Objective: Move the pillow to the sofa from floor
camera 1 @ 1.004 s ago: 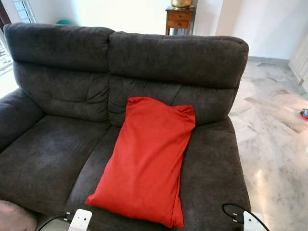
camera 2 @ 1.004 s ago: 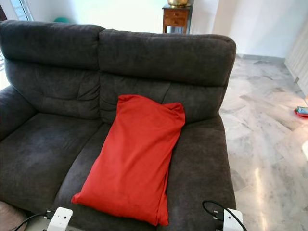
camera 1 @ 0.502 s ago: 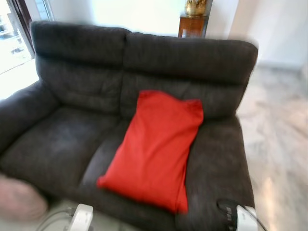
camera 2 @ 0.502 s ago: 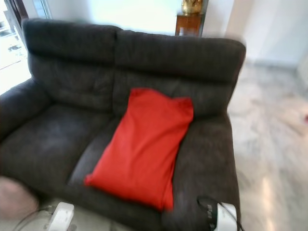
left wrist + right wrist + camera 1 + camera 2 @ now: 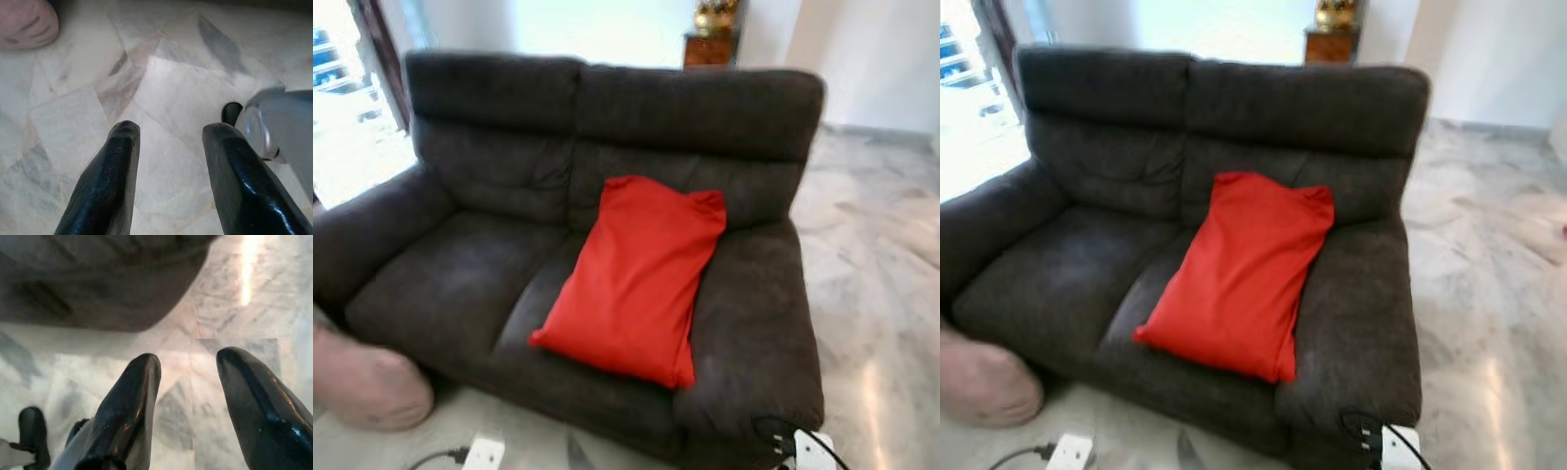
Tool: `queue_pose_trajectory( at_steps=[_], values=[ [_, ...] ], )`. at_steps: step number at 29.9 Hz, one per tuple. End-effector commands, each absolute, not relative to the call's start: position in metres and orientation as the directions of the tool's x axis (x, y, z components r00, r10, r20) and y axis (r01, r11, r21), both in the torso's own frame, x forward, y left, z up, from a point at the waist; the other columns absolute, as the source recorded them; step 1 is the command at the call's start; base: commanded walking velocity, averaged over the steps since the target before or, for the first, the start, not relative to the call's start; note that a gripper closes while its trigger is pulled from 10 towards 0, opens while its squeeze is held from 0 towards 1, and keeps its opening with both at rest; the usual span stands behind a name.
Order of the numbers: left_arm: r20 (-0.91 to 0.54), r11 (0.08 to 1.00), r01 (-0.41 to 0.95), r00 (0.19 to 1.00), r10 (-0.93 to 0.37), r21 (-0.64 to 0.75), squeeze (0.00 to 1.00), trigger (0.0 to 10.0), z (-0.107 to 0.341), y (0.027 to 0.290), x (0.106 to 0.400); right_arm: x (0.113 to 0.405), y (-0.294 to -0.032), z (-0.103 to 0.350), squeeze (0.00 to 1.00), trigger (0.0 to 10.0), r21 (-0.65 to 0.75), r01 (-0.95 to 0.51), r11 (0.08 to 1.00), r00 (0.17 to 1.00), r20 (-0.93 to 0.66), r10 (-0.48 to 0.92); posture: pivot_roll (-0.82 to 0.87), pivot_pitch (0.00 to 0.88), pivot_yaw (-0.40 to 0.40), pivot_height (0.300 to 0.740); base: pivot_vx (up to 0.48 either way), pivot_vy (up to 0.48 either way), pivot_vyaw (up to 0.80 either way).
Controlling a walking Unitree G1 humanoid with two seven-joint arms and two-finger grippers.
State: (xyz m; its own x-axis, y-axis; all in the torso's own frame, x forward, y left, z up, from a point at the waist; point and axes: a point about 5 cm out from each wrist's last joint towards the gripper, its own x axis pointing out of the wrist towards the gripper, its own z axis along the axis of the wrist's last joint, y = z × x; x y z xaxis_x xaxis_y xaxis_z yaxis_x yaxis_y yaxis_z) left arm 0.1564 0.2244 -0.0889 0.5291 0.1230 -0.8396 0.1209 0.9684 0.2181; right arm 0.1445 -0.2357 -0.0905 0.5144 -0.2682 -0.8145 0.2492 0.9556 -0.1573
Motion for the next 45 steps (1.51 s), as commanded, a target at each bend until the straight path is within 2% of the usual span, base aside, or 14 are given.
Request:
queue_pose_trajectory(
  at_steps=[1,11,17,26,32,37,45],
  values=[
    [-0.828,0.965,0.126,0.547,0.127,0.231,0.00,10.0,-0.085,0.226,0.165,0.152,-0.236,-0.088,0.00,10.0,-0.151,0.251,0.956,0.530,-0.805,-0.266,0.04,0.000,0.000,0.740,0.000,0.000,0.00],
    [-0.820,0.963,0.148,0.562,0.106,0.226,0.00,10.0,-0.083,0.220,0.174,0.155,-0.236,-0.086,0.00,10.0,-0.140,0.257,0.956,0.534,-0.804,-0.261,0.01,0.000,0.013,0.740,0.000,0.000,0.00],
    [-0.826,0.954,0.186,0.556,0.095,0.235,0.00,10.0,-0.082,0.220,0.176,0.156,-0.234,-0.087,0.00,10.0,-0.127,0.287,0.949,0.534,-0.801,-0.269,-0.04,0.000,0.056,0.740,0.000,0.000,0.00],
    [-0.824,0.964,0.097,0.545,0.157,0.247,0.00,10.0,-0.079,0.236,0.174,0.138,-0.226,-0.096,0.00,10.0,-0.120,0.261,0.958,0.479,-0.845,-0.236,0.04,0.000,0.024,0.740,0.000,0.000,0.00],
    [-0.832,0.965,0.082,0.528,0.169,0.248,0.00,10.0,-0.082,0.241,0.165,0.137,-0.229,-0.096,0.00,10.0,-0.120,0.290,0.950,0.477,-0.842,-0.252,0.06,0.000,0.048,0.740,0.000,0.000,0.00],
    [-0.841,0.959,0.109,0.514,0.170,0.260,0.00,10.0,-0.083,0.245,0.159,0.141,-0.230,-0.094,0.00,10.0,-0.117,0.307,0.945,0.484,-0.835,-0.260,0.05,0.000,0.064,0.740,0.000,0.292,0.00],
    [-0.831,0.962,0.076,0.524,0.185,0.261,0.00,10.0,-0.081,0.253,0.159,0.143,-0.232,-0.093,0.00,10.0,-0.126,0.295,0.947,0.486,-0.834,-0.262,0.08,0.000,0.036,0.740,0.000,0.320,0.00]
  ],
)
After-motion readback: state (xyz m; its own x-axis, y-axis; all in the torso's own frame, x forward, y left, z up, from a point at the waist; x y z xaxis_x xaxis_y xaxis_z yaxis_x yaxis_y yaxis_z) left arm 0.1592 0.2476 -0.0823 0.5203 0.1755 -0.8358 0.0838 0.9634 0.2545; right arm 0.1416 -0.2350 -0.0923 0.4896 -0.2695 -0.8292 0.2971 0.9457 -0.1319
